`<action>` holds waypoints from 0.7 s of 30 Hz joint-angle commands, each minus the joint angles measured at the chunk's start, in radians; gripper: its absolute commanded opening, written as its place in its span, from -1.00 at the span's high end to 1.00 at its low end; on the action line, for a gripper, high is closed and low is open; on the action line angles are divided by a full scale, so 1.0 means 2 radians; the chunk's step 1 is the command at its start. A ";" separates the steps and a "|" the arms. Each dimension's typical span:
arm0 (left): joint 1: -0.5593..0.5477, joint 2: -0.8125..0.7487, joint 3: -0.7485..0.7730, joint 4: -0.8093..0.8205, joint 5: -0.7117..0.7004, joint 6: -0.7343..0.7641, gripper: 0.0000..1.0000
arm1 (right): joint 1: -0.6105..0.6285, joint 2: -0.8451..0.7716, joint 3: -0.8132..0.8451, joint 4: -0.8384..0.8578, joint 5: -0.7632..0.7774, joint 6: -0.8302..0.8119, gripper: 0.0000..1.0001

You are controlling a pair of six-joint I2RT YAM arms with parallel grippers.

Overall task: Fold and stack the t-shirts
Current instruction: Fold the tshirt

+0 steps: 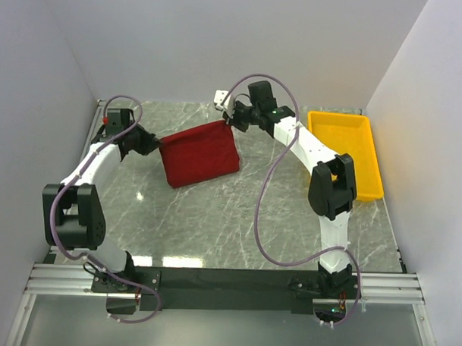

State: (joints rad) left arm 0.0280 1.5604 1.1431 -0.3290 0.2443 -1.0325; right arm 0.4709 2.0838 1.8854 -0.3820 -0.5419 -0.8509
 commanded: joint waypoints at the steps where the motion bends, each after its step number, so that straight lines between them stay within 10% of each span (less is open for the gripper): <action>1: 0.006 0.014 0.032 0.016 0.005 0.022 0.99 | -0.002 0.017 0.037 0.046 0.016 0.027 1.00; 21: 0.020 0.094 0.091 0.016 -0.002 0.044 0.99 | 0.005 0.073 0.060 0.088 0.058 0.058 1.00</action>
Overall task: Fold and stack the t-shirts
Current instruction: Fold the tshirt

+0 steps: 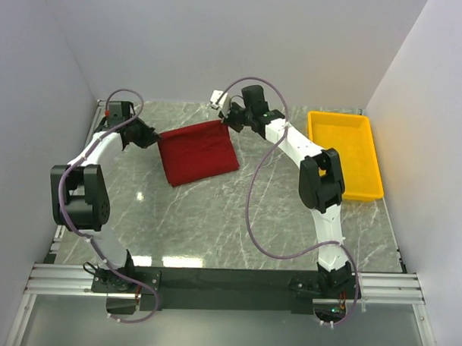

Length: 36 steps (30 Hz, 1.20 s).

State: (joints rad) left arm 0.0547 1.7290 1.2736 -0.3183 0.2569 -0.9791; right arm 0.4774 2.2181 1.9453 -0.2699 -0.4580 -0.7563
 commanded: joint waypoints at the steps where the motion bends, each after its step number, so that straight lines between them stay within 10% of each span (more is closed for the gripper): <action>1: 0.007 0.013 0.027 0.012 -0.007 0.018 0.99 | 0.003 0.008 0.031 0.033 0.017 0.012 1.00; 14: 0.013 0.060 0.050 0.004 0.007 0.022 0.99 | 0.014 0.041 0.053 0.040 0.034 0.014 0.98; 19: 0.016 0.076 0.076 -0.015 0.004 0.020 0.35 | 0.021 0.058 0.065 0.063 0.085 0.037 -0.08; 22: 0.019 0.075 0.102 -0.026 -0.006 0.025 0.04 | 0.020 0.064 0.083 0.076 0.128 0.074 -0.31; 27: 0.025 0.051 0.115 -0.024 -0.010 0.058 -0.08 | 0.015 0.049 0.090 0.064 0.131 0.117 -0.35; 36: 0.022 -0.065 -0.059 0.023 0.069 0.099 -0.14 | -0.025 -0.034 0.019 -0.134 -0.145 0.130 -0.15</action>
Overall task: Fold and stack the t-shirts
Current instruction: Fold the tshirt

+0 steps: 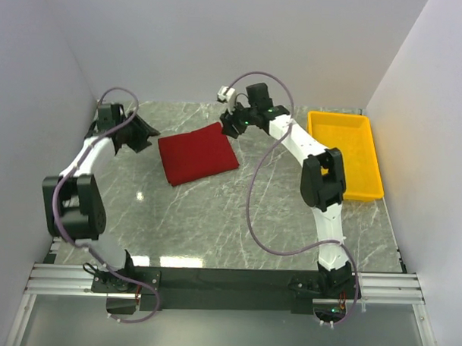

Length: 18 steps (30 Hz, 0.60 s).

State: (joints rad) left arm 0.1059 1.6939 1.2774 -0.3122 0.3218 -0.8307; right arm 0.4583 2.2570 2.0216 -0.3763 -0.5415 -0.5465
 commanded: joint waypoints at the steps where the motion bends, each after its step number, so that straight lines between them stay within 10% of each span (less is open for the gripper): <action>1: -0.006 -0.070 -0.080 0.024 0.039 0.025 -0.14 | -0.017 -0.062 -0.030 -0.085 -0.109 0.033 -0.06; 9: -0.041 -0.125 -0.229 0.135 0.063 -0.037 -0.04 | -0.022 -0.043 -0.068 -0.073 -0.181 0.195 0.51; 18: -0.081 -0.057 -0.215 0.191 0.052 -0.070 0.08 | -0.017 0.049 -0.008 -0.073 -0.138 0.322 0.56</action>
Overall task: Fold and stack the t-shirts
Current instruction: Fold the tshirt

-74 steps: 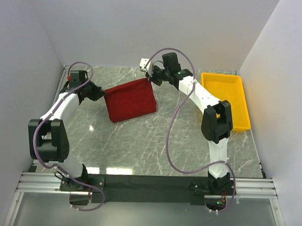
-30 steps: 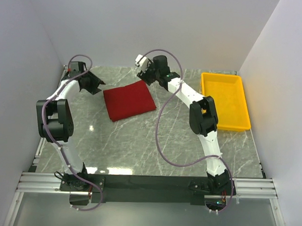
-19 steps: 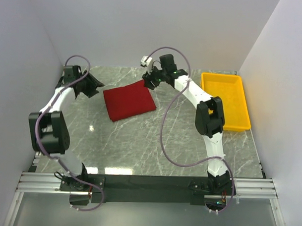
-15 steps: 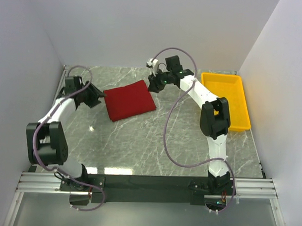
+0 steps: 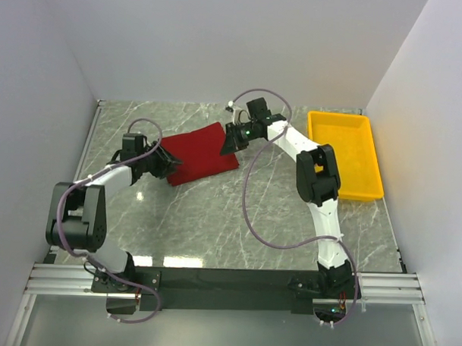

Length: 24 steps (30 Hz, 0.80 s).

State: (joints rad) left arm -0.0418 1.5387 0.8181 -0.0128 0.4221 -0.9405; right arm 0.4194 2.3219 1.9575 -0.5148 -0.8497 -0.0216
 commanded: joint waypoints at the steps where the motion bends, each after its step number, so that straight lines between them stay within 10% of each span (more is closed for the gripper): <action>1: -0.007 0.027 0.015 0.043 0.002 -0.016 0.11 | 0.003 0.027 0.028 -0.007 0.019 0.061 0.55; 15: -0.020 0.068 -0.010 0.036 -0.038 0.012 0.10 | -0.003 0.042 -0.003 -0.070 0.093 0.061 0.64; 24: -0.018 -0.057 0.083 -0.072 -0.127 0.061 -0.38 | -0.040 -0.066 0.025 -0.088 0.004 -0.057 0.13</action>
State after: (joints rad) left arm -0.0814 1.5196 0.8886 -0.0769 0.2604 -0.8734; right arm 0.3859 2.3730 1.9636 -0.6651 -0.7792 -0.0174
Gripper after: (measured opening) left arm 0.675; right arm 0.413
